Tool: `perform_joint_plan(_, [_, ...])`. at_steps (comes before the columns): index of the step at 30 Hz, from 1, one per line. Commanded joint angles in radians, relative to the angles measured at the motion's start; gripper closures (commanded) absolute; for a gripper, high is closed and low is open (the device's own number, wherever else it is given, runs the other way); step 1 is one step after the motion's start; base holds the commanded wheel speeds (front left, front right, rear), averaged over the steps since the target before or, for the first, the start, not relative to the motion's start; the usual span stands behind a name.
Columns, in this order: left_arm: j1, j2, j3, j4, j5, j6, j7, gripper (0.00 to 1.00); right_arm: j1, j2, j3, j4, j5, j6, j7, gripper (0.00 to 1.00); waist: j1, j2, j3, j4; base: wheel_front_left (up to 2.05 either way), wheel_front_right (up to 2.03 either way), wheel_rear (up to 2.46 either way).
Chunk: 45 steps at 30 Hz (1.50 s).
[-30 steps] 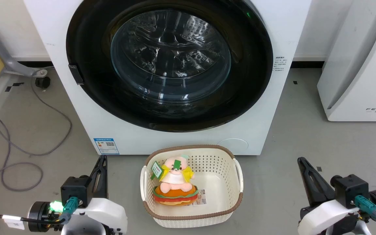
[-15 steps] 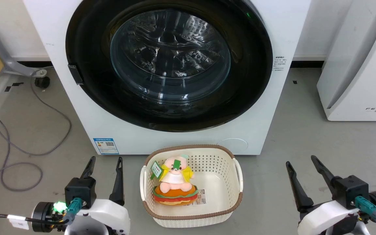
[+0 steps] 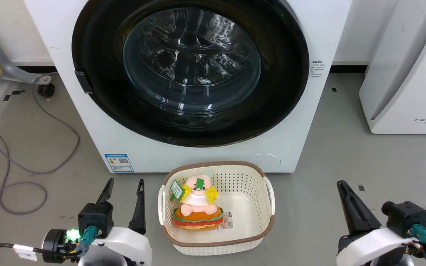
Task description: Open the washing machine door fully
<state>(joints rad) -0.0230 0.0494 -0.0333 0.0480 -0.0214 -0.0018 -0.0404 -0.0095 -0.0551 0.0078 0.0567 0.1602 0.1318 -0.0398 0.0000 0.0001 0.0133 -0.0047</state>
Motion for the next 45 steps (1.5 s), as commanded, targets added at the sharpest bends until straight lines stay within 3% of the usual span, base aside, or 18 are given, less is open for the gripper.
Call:
perform_joint_plan(1, [-0.018,0.0,-0.006,0.007,-0.009,0.005,-0.01,0.0,-0.015,0.001,0.003,0.008,0.042,0.0,-0.012,1.0,0.0,-0.0001,0.001,0.0,0.0,0.0,0.0])
perform_joint_plan(23, [-0.063,0.001,-0.045,0.004,-0.028,0.02,-0.054,0.0,-0.194,-0.022,-0.06,0.115,0.501,0.0,-0.028,1.0,0.0,-0.0001,0.067,0.009,0.0,0.0,0.0])
perform_joint_plan(30, [-0.097,0.001,-0.062,-0.004,-0.034,0.025,-0.073,0.0,-0.36,-0.08,-0.075,0.212,0.656,0.0,-0.024,1.0,0.0,-0.0001,0.123,0.015,0.0,0.0,0.0])
perform_joint_plan(45, [-0.165,0.001,-0.091,-0.036,-0.036,0.037,-0.105,0.0,-0.727,-0.21,0.009,0.436,0.834,-0.001,0.023,1.0,0.0,-0.0001,0.233,0.024,0.0,0.0,0.0])
